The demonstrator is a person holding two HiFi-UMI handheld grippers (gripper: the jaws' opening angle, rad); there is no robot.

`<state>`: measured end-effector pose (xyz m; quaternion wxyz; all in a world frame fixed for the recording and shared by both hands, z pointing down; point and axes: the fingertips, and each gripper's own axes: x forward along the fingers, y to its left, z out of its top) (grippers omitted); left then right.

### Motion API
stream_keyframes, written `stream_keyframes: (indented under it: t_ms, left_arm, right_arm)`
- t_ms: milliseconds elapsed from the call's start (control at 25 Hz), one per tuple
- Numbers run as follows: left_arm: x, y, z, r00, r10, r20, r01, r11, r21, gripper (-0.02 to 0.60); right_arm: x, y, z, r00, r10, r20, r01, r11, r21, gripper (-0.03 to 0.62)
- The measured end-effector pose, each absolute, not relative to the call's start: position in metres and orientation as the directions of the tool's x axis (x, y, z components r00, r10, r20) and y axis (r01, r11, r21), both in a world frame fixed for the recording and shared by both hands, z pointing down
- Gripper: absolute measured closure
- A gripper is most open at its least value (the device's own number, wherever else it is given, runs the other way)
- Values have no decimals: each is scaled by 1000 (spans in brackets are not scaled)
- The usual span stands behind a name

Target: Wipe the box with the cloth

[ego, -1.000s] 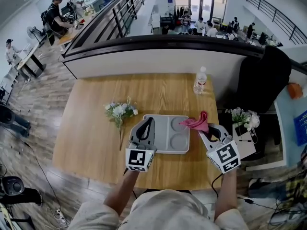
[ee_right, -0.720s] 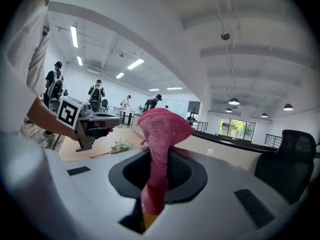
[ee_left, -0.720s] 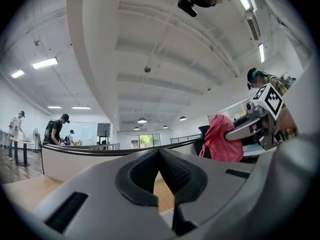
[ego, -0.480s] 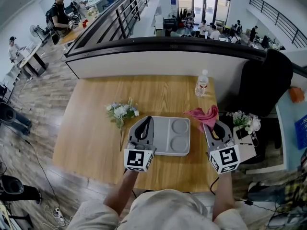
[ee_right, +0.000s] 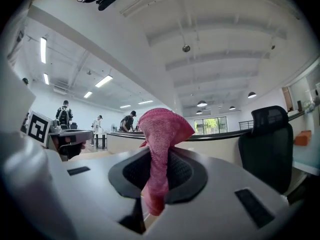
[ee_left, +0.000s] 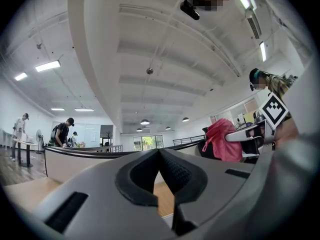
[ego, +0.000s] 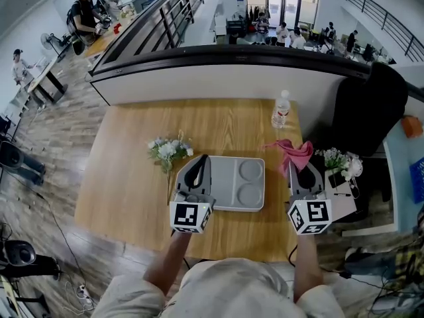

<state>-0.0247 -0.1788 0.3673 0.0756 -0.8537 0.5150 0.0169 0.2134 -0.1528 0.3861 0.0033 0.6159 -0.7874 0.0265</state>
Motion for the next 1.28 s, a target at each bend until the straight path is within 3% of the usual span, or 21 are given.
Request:
stream_keyframes:
  t_ms: [1280]
  left_arm:
    - [-22,-190,383,484,-872,-77,-874,-477,-89,568]
  right_arm:
    - [217,-163,412,-197,-976,93,-979,190,-77,526]
